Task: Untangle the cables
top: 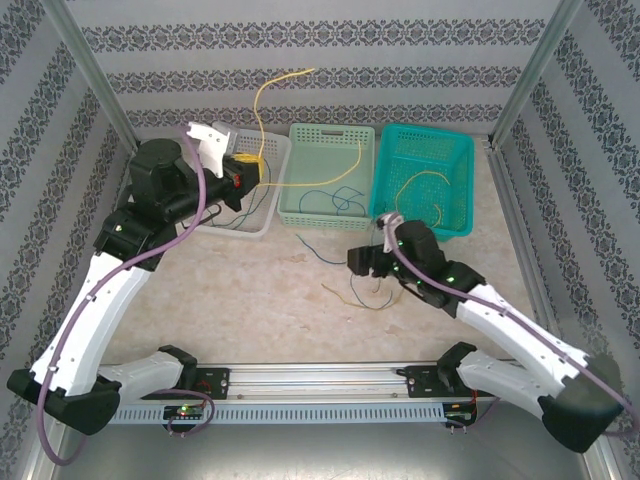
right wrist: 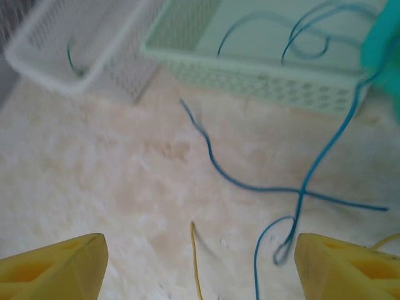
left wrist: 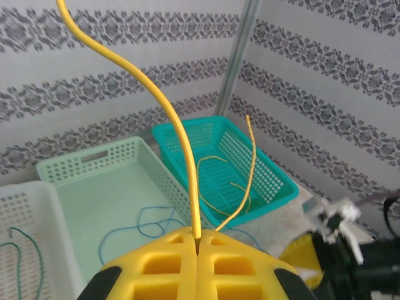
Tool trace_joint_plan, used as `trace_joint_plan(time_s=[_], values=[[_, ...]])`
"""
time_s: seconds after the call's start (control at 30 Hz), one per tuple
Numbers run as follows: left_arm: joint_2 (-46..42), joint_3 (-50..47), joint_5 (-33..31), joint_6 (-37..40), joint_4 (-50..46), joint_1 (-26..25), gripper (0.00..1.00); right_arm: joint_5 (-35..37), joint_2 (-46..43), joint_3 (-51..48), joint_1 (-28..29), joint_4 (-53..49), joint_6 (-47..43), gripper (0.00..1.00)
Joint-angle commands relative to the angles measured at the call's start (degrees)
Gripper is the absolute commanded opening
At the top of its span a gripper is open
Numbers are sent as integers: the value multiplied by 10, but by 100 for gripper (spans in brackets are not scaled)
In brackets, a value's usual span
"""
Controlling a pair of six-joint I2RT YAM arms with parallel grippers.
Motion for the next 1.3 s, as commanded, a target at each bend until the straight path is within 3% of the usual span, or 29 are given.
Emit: trace_joint_plan(time_s=[0.0, 0.23, 0.67, 0.73, 0.87, 1.03, 1.27], values=[[6, -28, 52, -29, 63, 4, 4, -4, -20, 24, -36, 21, 69, 80], [14, -57, 100, -43, 102, -4, 4, 6, -7, 57, -42, 91, 106, 83], [19, -85, 128, -15, 106, -31, 4, -18, 73, 57, -64, 238, 206, 84], [23, -84, 119, -3, 90, -38, 4, -32, 77, 49, -69, 286, 224, 83], [23, -90, 89, 2, 79, -41, 4, -50, 80, 58, -70, 274, 218, 82], [31, -88, 95, 3, 85, -46, 4, -54, 79, 40, -80, 311, 241, 79], [37, -89, -14, -3, 58, -47, 3, -80, 67, 41, -81, 293, 236, 77]])
